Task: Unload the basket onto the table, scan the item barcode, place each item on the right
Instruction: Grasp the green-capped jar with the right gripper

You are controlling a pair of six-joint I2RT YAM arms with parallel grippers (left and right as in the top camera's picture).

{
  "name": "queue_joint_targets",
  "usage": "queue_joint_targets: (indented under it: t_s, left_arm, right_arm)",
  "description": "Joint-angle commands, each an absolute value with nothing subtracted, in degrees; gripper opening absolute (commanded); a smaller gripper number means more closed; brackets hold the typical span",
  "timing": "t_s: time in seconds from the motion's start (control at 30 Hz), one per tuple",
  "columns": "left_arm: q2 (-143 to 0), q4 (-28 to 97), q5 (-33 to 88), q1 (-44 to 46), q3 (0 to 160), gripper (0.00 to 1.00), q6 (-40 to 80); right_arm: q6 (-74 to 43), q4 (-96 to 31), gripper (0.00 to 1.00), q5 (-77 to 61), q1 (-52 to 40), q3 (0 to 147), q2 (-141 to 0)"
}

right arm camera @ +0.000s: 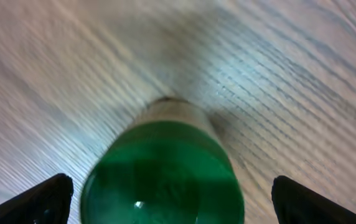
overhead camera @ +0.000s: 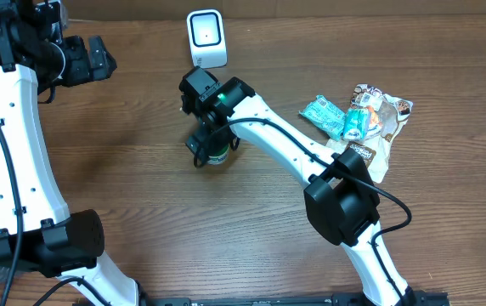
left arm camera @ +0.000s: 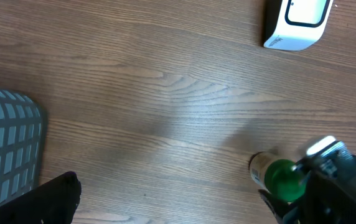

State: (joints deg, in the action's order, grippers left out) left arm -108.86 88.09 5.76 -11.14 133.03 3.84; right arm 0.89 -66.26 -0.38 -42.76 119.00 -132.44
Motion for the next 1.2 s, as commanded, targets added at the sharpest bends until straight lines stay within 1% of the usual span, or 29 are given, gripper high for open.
queue_joint_targets:
  t_s: [0.0, 0.1, 0.33, 0.37, 0.43, 0.47, 0.5, 0.57, 0.83, 0.93, 1.17]
  left_arm:
    - [-107.5, 88.0, 5.4, -11.2, 134.3, 1.0, 2.5]
    - [-107.5, 88.0, 5.4, -11.2, 134.3, 0.99, 2.5]
    - [-107.5, 88.0, 5.4, -11.2, 134.3, 1.0, 2.5]
    - [-107.5, 88.0, 5.4, -11.2, 134.3, 1.0, 2.5]
    - [-107.5, 88.0, 5.4, -11.2, 134.3, 0.99, 2.5]
    - [-107.5, 88.0, 5.4, -11.2, 134.3, 0.99, 2.5]
    - [-107.5, 88.0, 5.4, -11.2, 134.3, 1.0, 2.5]
    - [-107.5, 88.0, 5.4, -11.2, 134.3, 0.99, 2.5]
    - [-107.5, 88.0, 5.4, -11.2, 134.3, 0.99, 2.5]
    - [-107.5, 88.0, 5.4, -11.2, 134.3, 0.99, 2.5]
    - [-107.5, 88.0, 5.4, -11.2, 134.3, 1.0, 2.5]
  right_arm:
    - [-14.1, -65.9, 1.0, -0.1, -42.5, 120.0, -132.5]
    - [-18.1, -65.8, 1.0, 0.0, -42.5, 120.0, -132.7]
    - [-18.0, -65.0, 1.0, 0.0, -42.4, 120.0, -132.7]
    - [-17.7, -64.9, 0.97, 0.0, -42.3, 120.0, -132.7]
    - [-17.1, -64.9, 0.84, -0.1, -42.4, 120.0, -132.7]
    - [-16.8, -64.8, 0.8, 0.0, -42.4, 120.0, -132.8]
    - [-16.0, -64.8, 0.77, 0.0, -42.4, 120.0, -132.8]
    - [-14.7, -64.8, 0.73, 0.0, -42.4, 119.9, -132.8]
    - [-14.7, -64.1, 0.74, 0.1, -42.4, 119.1, -132.8]
    - [-14.8, -62.7, 0.8, 0.1, -42.4, 117.2, -132.8]
    - [-14.8, -60.6, 0.79, 0.4, -42.3, 115.7, -132.8]
